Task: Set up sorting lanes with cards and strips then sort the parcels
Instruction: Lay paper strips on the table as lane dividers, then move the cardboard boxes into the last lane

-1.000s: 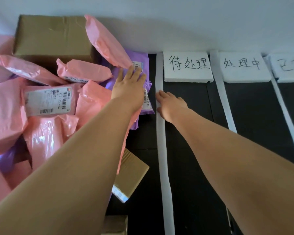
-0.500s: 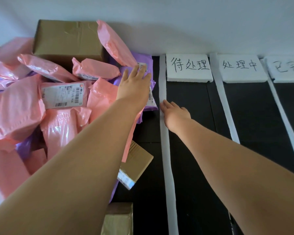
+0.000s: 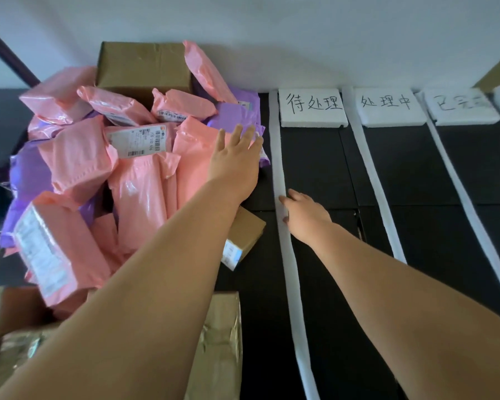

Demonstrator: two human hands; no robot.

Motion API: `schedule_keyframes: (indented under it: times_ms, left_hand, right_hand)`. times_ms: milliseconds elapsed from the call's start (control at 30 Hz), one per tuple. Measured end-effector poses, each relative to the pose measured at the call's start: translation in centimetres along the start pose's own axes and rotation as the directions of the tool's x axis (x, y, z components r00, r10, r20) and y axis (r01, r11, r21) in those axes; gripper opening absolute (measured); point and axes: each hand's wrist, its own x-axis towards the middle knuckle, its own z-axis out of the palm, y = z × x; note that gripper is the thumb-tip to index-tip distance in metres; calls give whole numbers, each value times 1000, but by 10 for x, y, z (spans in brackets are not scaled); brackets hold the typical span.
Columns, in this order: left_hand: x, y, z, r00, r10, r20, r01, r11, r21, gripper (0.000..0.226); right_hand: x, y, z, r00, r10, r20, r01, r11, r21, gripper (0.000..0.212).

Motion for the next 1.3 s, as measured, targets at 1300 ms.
schedule_keyframes:
  times_ms: [1300]
  left_hand:
    - [-387,61,9,814,-570,110,560,721,-408,37]
  right_hand:
    - [-254,-110,92,1000,-3,-11,10,694,720,61]
